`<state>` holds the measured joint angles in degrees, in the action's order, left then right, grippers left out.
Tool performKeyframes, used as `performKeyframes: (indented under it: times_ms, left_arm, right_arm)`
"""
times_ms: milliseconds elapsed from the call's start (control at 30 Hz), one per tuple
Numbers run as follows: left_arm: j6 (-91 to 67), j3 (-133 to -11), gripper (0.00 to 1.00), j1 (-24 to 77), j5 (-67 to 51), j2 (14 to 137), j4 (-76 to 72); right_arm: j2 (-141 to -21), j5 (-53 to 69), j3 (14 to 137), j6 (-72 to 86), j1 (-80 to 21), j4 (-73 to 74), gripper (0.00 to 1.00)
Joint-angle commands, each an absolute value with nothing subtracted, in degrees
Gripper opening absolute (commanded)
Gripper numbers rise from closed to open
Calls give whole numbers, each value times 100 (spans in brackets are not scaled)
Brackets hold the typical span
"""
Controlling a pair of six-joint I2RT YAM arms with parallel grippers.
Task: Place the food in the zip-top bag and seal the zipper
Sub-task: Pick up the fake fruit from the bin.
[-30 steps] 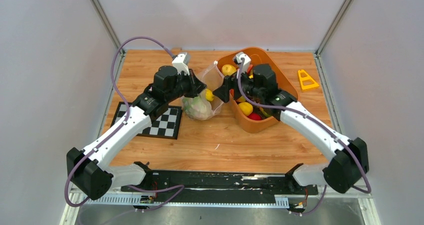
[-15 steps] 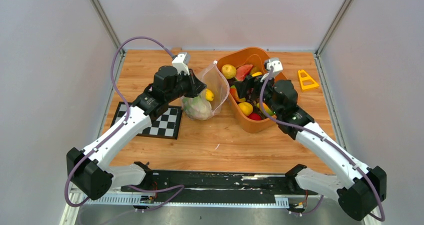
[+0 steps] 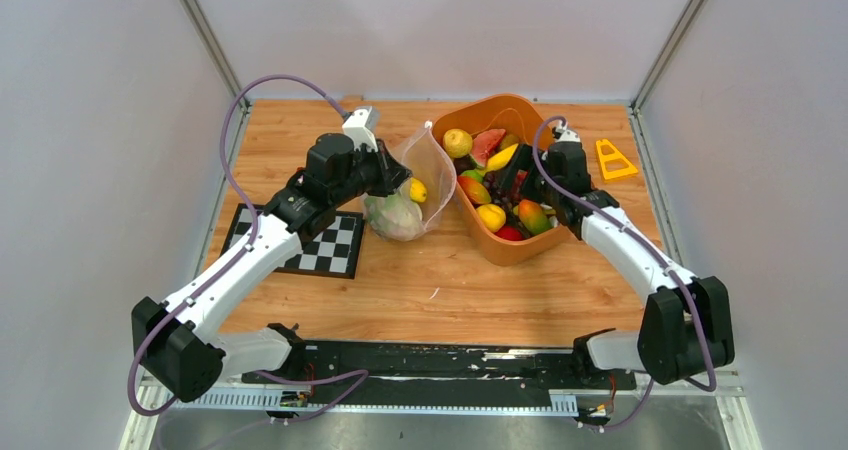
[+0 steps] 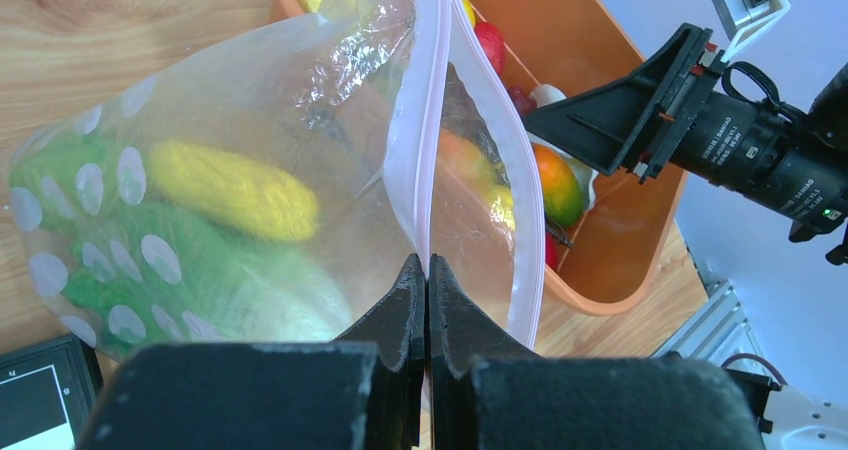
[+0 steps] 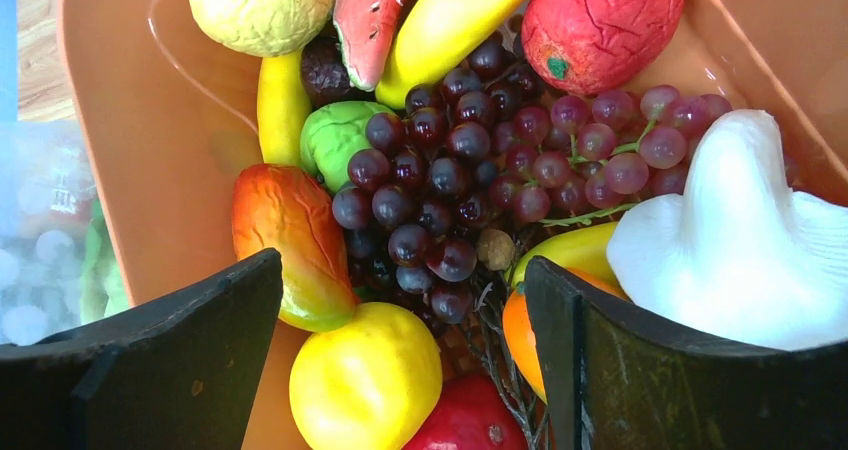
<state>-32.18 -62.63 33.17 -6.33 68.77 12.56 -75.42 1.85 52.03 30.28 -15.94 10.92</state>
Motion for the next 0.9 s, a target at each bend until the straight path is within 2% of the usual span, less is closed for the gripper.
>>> performKeyframes:
  times_ms: [0, 300, 467, 633, 867]
  left_arm:
    - [-3184, -6277, 0, 3296, -530, 6709, 1086]
    - [-3175, -6301, 0, 3293, -579, 6790, 1065]
    - [-3146, -6310, 0, 3291, -537, 6780, 1116]
    - [-3108, -6344, 0, 3294, -462, 6799, 1178]
    - [-3127, -6425, 0, 3291, -545, 6896, 1178]
  right_arm:
    - [-7685, 4, 5654, 3202, -1560, 1267, 89]
    - [-8311, 391, 6396, 2090, -1552, 1690, 87]
    - [-8885, 519, 6956, 1480, -1548, 2514, 76]
    - [-9074, 178, 7022, 991, -1564, 2998, 72]
    - [-9235, 1087, 6890, 496, -1640, 2905, 73]
